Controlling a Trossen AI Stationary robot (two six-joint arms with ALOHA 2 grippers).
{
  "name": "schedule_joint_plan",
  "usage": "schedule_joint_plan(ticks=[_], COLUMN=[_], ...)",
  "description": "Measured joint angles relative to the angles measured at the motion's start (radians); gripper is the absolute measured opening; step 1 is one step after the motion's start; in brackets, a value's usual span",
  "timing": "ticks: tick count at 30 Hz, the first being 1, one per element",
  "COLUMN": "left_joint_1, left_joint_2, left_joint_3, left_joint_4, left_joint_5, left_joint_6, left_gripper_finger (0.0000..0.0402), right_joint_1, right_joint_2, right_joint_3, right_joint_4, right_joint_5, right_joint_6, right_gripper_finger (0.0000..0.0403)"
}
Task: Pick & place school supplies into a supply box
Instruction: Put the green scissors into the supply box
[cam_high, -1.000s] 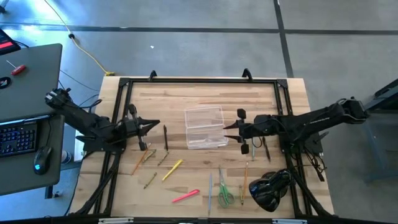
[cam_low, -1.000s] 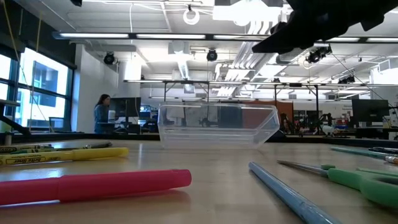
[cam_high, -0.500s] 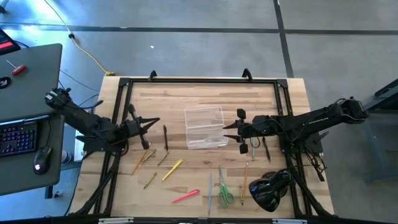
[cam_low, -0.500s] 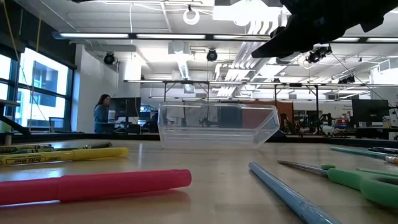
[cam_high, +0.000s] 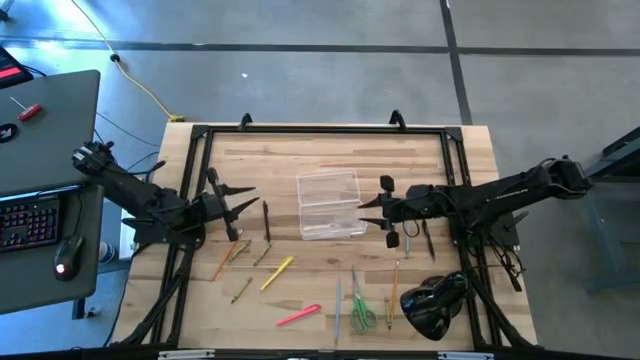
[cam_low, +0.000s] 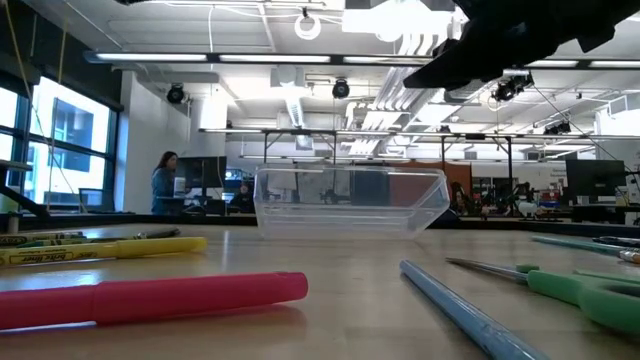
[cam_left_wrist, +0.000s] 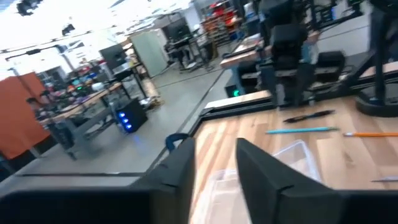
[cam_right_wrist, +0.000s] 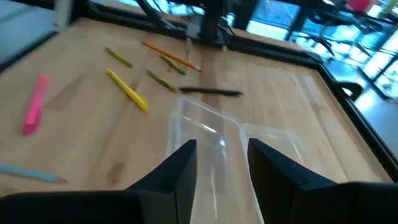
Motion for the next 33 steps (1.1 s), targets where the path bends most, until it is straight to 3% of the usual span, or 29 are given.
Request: schedule_joint_plan(ticks=[5,12,22,27,33], left_joint_1=[0.000,0.000,0.000,0.000,0.000], left_joint_2=[0.001,0.002,0.002,0.002,0.002], left_joint_3=[0.000,0.000,0.000,0.000,0.000], left_joint_4=[0.002,0.000,0.000,0.000,-0.002], left_joint_5=[-0.028,-0.027,-0.029,-0.029,-0.029], left_joint_6=[0.018,-0.013,-0.021,-0.022,-0.022], left_gripper_finger=[0.0220,0.0221,0.0198,0.0198,0.0197], right_joint_1=[0.001,0.006,0.132,0.214,0.304], right_joint_2=[0.078,0.247,0.418,0.453,0.476], right_joint_3=[0.000,0.045,0.295,0.337,0.341], right_joint_4=[0.072,0.119,-0.248,-0.274,-0.277], right_joint_5=[-0.135,-0.276,-0.323,-0.341,-0.352], right_joint_6=[-0.106,-0.142,-0.348,-0.471,-0.474], right_gripper_finger=[0.0123,0.0123,0.0123,0.0123,0.0123])
